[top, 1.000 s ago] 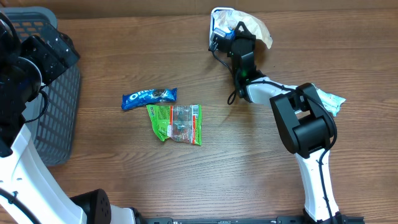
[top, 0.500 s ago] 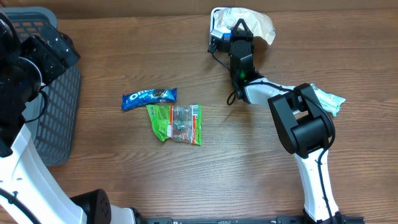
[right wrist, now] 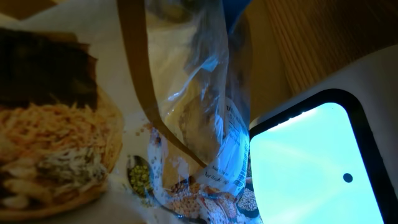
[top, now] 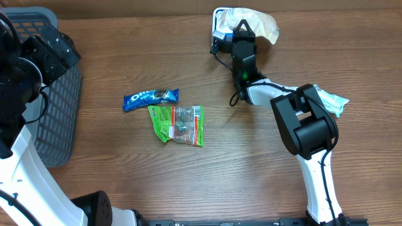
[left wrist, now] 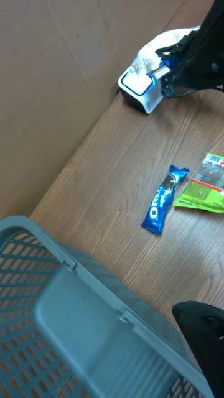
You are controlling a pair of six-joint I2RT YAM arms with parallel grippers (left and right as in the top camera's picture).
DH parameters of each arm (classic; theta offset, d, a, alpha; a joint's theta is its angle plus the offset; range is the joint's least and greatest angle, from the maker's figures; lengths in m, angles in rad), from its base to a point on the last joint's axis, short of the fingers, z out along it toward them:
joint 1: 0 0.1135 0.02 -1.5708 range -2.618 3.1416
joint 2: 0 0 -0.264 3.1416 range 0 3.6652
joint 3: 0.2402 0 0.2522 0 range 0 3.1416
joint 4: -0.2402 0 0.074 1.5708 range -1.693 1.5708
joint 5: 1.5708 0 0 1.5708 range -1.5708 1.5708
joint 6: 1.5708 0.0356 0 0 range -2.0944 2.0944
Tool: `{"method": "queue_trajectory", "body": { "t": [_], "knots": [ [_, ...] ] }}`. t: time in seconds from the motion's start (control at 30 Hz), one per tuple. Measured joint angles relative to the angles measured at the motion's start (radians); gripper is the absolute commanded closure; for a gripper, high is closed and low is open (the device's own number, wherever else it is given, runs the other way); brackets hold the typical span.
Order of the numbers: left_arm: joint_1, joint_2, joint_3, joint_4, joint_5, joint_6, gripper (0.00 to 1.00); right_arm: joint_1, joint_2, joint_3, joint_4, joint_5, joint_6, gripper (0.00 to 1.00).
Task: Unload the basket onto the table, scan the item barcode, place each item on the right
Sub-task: 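Hold the brown cookie bag's barcode against the scanner with the right gripper, then carry the brown cookie bag right and drop it beside the mint packet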
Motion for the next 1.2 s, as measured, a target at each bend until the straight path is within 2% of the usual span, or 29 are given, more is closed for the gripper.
{"method": "queue_trajectory", "body": {
  "t": [0.13,0.3,0.4,0.5,0.63,0.77,0.87,1.03,1.1,1.2],
  "knots": [
    [0.000,0.000,0.000,0.000,0.000,0.000,0.00,0.000,0.002,0.000,0.063,0.003,-0.005,0.96],
    [0.000,0.000,0.000,0.000,0.000,0.000,0.00,0.007,-0.008,0.000,0.341,0.018,-0.010,0.96],
    [0.000,0.000,0.000,0.000,0.000,0.000,0.00,0.017,-0.060,0.000,0.276,0.048,-0.013,0.96],
    [0.000,0.000,0.000,0.000,0.000,0.000,0.00,0.034,-0.177,-0.002,0.013,0.110,0.047,0.96],
    [0.000,0.000,0.000,0.000,0.000,0.000,0.00,0.046,-0.419,-0.006,-0.445,0.155,0.275,0.96],
    [0.000,0.000,0.000,0.000,0.000,0.000,0.00,0.032,-0.684,-0.002,-0.763,0.181,0.602,0.96],
    [0.000,0.000,0.000,0.000,0.000,0.000,0.00,-0.029,-0.852,0.023,-1.112,0.179,0.925,0.96],
    [0.000,0.000,0.000,0.000,0.000,0.000,0.00,-0.229,-0.943,0.029,-1.650,0.085,1.470,0.96],
    [0.000,0.000,0.000,0.000,0.000,0.000,0.00,-0.317,-0.921,0.011,-1.724,-0.022,1.591,0.96],
    [0.000,0.000,0.000,0.000,0.000,0.000,0.00,-0.465,-0.866,-0.029,-1.735,-0.271,1.690,0.96]
  ]
}}
